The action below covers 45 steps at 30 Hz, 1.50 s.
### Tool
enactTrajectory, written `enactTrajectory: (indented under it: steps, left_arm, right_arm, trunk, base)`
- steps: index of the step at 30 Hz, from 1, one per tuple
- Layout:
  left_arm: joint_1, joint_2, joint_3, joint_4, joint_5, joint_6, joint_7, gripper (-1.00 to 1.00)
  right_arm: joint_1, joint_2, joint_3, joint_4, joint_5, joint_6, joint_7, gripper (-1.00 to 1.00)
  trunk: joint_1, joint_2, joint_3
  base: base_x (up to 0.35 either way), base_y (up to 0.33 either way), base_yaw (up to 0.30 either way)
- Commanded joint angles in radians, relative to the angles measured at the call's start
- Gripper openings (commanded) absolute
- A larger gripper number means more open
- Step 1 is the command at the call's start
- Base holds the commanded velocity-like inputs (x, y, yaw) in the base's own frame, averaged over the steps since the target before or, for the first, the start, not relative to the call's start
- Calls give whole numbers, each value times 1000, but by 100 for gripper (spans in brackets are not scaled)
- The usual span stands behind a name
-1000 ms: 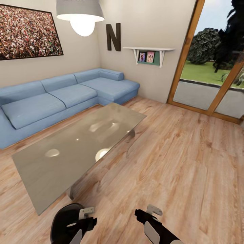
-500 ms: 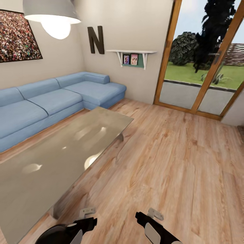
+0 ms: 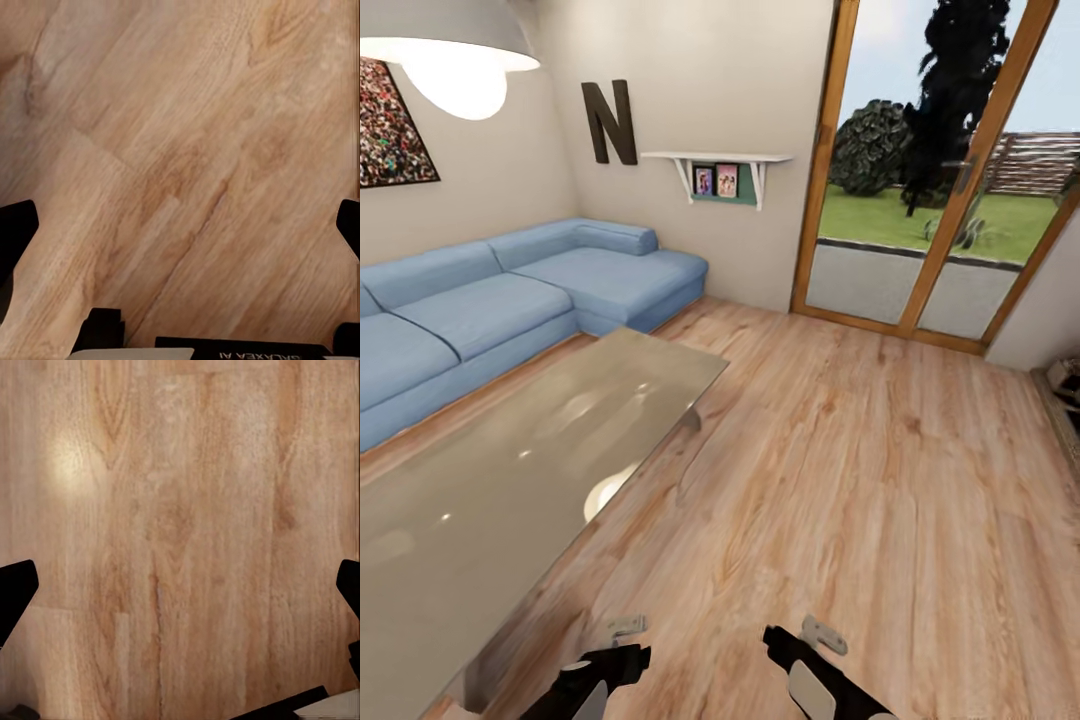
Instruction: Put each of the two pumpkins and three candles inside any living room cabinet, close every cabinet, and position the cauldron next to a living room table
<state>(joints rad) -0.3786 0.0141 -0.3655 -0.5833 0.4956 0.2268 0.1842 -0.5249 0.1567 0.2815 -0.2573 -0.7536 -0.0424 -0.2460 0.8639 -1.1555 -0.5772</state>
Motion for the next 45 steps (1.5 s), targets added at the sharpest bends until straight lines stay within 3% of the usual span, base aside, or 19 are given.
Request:
enactTrajectory:
  steps: [1,29,40,45]
  left_arm:
    - [0,1,-7,-3,10,3,9,100]
    - [0,0,-9,-6,10,5,9,100]
    - [0,-17,-10,-3,6,3,11,100]
    - [0,-19,-10,-3,6,3,11,100]
  right_arm:
    - [-1,0,8,6,-13,-6,-5,100]
    - [-1,-7,9,15,-20,-9,-4,100]
    - [-1,-15,8,15,-21,-5,-4,100]
    - [-1,-16,8,15,-50,-4,-4,100]
  trunk:
    - [0,-1,0]
    - [0,-1,29]
    - [0,-1,41]
    - [0,-1,46]
  base:
    - [35,-19,-220]
    - [2,-1,-229]
    - [0,0,-229]
    - [0,0,-229]
